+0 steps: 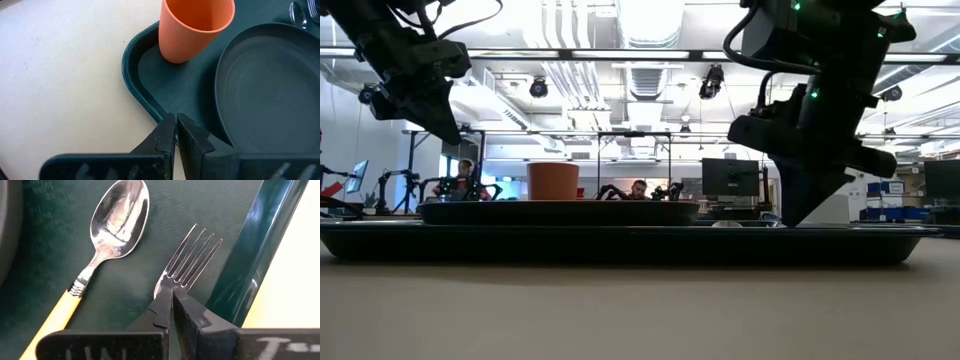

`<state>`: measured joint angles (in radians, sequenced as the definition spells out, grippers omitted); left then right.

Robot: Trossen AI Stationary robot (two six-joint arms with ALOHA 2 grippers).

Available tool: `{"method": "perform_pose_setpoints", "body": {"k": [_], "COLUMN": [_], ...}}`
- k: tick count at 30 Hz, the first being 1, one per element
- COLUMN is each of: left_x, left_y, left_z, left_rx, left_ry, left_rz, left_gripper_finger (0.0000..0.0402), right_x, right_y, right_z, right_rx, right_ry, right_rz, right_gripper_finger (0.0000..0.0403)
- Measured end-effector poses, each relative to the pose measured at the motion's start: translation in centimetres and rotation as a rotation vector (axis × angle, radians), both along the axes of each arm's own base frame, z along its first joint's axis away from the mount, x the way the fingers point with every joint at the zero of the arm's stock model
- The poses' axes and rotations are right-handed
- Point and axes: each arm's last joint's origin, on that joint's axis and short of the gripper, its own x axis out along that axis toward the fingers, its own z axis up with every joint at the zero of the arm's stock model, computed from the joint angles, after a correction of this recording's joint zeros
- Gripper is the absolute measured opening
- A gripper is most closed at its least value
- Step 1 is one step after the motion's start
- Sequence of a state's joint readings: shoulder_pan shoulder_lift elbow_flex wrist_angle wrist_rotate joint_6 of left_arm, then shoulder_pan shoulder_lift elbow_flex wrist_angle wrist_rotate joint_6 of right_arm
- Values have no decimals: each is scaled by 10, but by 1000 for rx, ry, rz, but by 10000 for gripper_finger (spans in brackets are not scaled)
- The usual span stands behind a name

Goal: Pick and place plate/cup/fork/spoon on tray
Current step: Adjust the orange fork on the black tray

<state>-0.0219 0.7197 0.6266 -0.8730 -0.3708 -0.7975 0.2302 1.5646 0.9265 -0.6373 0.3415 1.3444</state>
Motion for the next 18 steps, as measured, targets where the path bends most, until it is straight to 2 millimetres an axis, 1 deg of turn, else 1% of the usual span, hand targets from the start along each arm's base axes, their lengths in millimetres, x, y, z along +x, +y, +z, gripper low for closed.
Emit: {"method": "perform_pose_setpoints", "body": {"k": [5, 12, 18], "left_x": [0, 0, 0], "left_y": [0, 0, 0], "left_z": [0, 0, 0], "left_rx": [0, -1, 0], "left_ry": [0, -1, 0], "left_rz": [1, 1, 1], "left_gripper_finger": [0, 0, 0], "right_x": [0, 0, -1], "right_y": [-1, -7, -9], "right_z": [0, -2, -5], "right_rx": [-13, -8, 53], "right_ry": [-1, -18, -10], "right_rz": [-8, -92, -119], "right_gripper_finger": [8, 8, 8]}}
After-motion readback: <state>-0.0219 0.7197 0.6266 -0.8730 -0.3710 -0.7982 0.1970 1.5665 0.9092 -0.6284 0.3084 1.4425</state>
